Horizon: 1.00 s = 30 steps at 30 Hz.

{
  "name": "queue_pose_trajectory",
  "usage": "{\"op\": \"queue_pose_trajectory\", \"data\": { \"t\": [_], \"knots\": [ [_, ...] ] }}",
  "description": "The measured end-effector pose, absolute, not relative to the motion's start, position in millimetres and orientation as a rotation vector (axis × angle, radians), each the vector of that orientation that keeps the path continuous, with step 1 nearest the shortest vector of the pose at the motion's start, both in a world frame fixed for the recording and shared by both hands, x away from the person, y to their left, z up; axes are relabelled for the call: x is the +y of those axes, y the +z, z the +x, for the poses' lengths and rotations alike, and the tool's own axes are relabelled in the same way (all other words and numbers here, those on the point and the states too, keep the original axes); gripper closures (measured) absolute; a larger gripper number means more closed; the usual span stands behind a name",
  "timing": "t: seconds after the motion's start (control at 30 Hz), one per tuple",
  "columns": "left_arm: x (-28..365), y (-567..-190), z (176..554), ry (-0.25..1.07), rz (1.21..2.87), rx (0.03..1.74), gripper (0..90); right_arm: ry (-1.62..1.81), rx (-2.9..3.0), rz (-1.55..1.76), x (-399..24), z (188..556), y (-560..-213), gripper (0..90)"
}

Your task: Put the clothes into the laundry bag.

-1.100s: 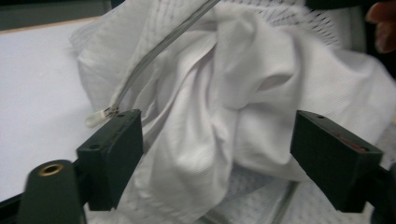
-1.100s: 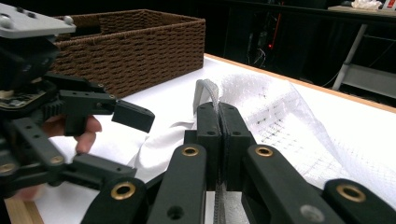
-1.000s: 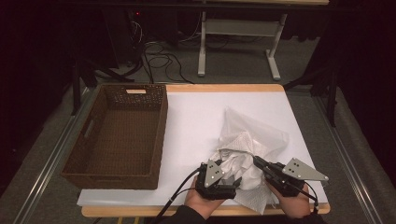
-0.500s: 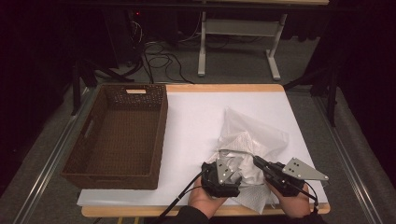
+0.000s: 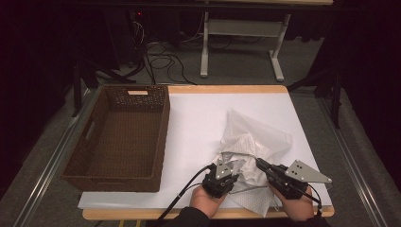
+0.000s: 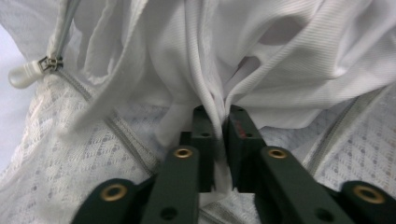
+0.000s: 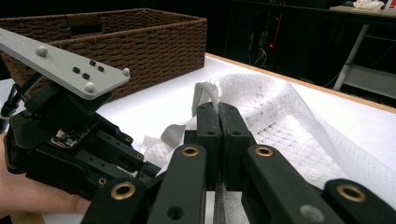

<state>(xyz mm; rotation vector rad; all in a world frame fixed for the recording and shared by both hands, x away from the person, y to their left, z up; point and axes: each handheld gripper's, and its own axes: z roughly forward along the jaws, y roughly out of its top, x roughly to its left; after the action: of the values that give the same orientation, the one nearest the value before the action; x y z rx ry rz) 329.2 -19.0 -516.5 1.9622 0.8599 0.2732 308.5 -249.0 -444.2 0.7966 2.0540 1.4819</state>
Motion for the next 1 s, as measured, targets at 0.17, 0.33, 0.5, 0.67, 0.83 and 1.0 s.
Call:
{"op": "queue_pose_trajectory", "data": {
  "t": [0.17, 0.33, 0.5, 0.67, 0.83, 1.0],
  "knots": [
    [-23.0, -508.0, 327.9, 0.318, 1.937, 0.827, 86.0, 1.483, 2.058, 0.795, -248.4, 308.5, -444.5, 89.8],
    [-30.0, -499.8, 331.0, 0.344, 1.898, 0.810, 86.1, 1.475, 2.057, 0.794, -246.9, 308.2, -445.3, 89.8],
    [-32.1, -483.5, 326.6, 0.388, 1.847, 0.760, 86.8, 1.480, 2.052, 0.798, -248.5, 308.3, -444.7, 89.8],
    [-33.0, -466.3, 319.6, 0.457, 1.823, 0.697, 87.0, 1.486, 2.050, 0.806, -248.5, 308.6, -445.0, 89.9],
    [-44.7, -469.0, 328.5, 0.453, 1.817, 0.714, 86.8, 1.505, 2.043, 0.808, -248.8, 307.9, -443.4, 89.9],
    [-57.5, -473.6, 340.4, 0.466, 1.833, 0.729, 86.8, 1.526, 2.034, 0.814, -250.7, 307.2, -441.2, 89.9]
  ]
}}
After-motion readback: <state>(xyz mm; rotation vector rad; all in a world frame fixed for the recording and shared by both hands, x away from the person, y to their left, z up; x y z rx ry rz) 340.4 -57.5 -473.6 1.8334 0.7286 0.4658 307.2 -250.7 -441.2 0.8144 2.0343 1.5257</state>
